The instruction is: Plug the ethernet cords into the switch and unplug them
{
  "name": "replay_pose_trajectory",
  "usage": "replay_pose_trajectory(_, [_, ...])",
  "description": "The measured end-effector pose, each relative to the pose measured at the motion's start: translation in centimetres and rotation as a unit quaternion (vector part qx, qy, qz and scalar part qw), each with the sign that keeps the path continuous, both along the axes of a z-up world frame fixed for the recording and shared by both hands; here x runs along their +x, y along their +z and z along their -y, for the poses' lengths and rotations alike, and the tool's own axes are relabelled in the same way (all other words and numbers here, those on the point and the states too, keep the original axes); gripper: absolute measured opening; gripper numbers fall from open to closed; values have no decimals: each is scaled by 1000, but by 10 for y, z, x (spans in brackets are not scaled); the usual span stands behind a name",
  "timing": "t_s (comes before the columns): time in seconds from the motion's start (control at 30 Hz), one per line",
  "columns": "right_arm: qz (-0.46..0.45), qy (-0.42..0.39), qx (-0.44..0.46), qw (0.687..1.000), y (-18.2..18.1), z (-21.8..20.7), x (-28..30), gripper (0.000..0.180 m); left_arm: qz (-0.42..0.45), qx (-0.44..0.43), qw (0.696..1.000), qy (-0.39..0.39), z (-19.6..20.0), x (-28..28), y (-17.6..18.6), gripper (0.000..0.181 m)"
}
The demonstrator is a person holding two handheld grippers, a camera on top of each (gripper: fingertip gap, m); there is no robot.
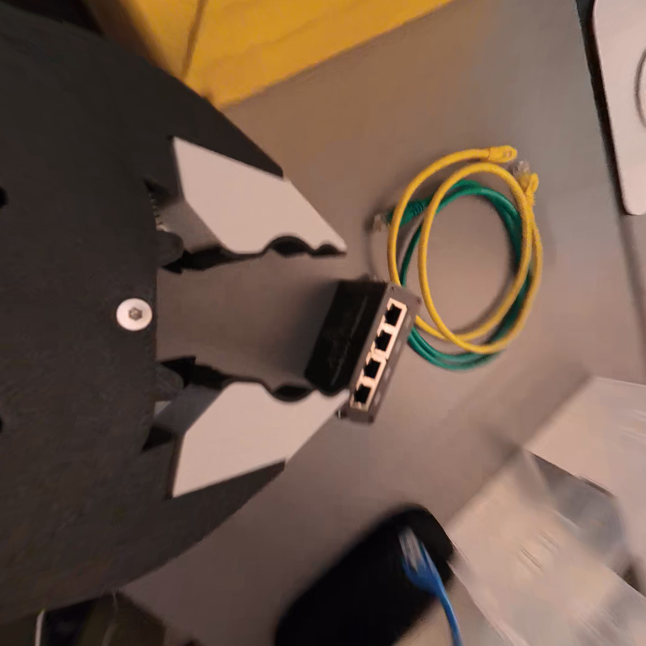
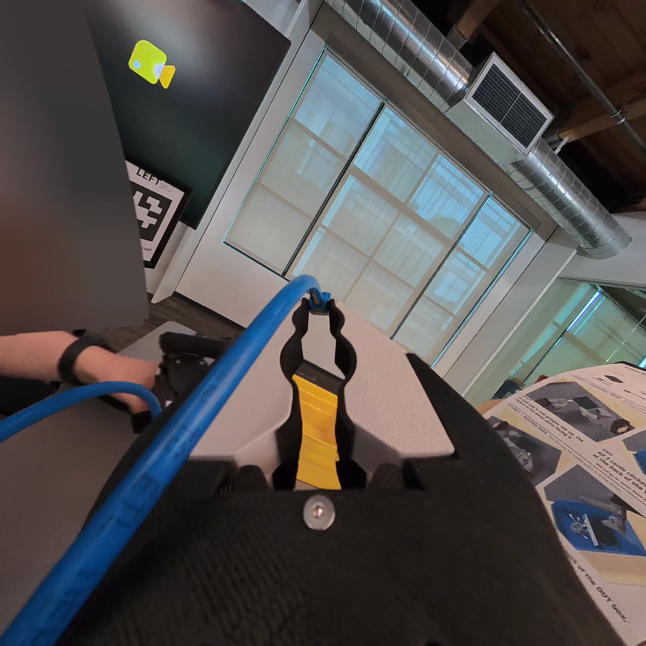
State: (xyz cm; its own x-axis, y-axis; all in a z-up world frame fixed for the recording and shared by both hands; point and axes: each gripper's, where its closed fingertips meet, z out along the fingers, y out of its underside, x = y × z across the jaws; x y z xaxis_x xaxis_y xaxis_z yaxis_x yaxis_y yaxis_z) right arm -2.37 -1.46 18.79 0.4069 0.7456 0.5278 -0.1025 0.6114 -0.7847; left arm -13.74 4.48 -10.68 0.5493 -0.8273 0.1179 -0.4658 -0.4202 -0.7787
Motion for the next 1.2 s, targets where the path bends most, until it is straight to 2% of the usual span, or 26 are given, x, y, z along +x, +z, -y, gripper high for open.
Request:
replay_pose_trajectory(0.03, [-4, -1, 1, 1000, 2, 0, 3, 10, 53, -12, 999, 8, 10, 5, 6, 103])
replay_pose_trajectory(0.07, [-8, -1, 3, 1000, 3, 1, 5, 12, 94, -17, 995, 17, 19, 10, 9, 118])
replay_pose_trajectory(0.13, [-11, -2, 3, 1000, 4, 1, 7, 10, 120, 1, 991, 52, 25, 16, 8, 132])
replay_pose_trajectory(0.23, [-7, -7, 2, 1000, 2, 0, 6, 10, 88, 55, 986, 128, 17, 22, -5, 134])
replay_pose_trajectory(0.3, [-1, -11, 2, 1000, 1, 0, 3, 10, 45, 60, 985, 155, 10, 29, -20, 134])
replay_pose_trajectory(0.4, [6, -16, 4, 1000, 0, 1, 2, 10, -6, 67, 983, 170, -2, 36, -31, 126])
replay_pose_trajectory(0.47, [7, -17, 5, 1000, 0, 2, 2, 10, -26, 75, 981, 175, -7, 35, -33, 114])
replay_pose_trajectory(0.63, [4, -14, 3, 1000, 0, 1, 4, 10, -18, 70, 983, 168, 0, 15, -34, 93])
replay_pose_trajectory(0.77, [5, -16, 0, 1000, -1, -2, 4, 10, 2, 75, 981, 178, 2, -15, -30, 47])
replay_pose_trajectory(0.87, [11, -18, -3, 1000, -3, -4, 2, 10, 19, 70, 983, 170, -2, -21, -28, 61])
replay_pose_trajectory(0.97, [19, -19, -11, 1000, -8, -8, -3, 11, -18, 62, 986, 154, -12, -19, -39, 74])
replay_pose_trajectory(1.13, [32, -15, -30, 999, -17, -16, -14, 14, -39, 58, 988, 136, -27, -17, -45, 60])
replay_pose_trajectory(1.2, [29, -3, -38, 999, -19, -18, -18, 10, -35, 44, 991, 125, -28, -14, -47, 48])
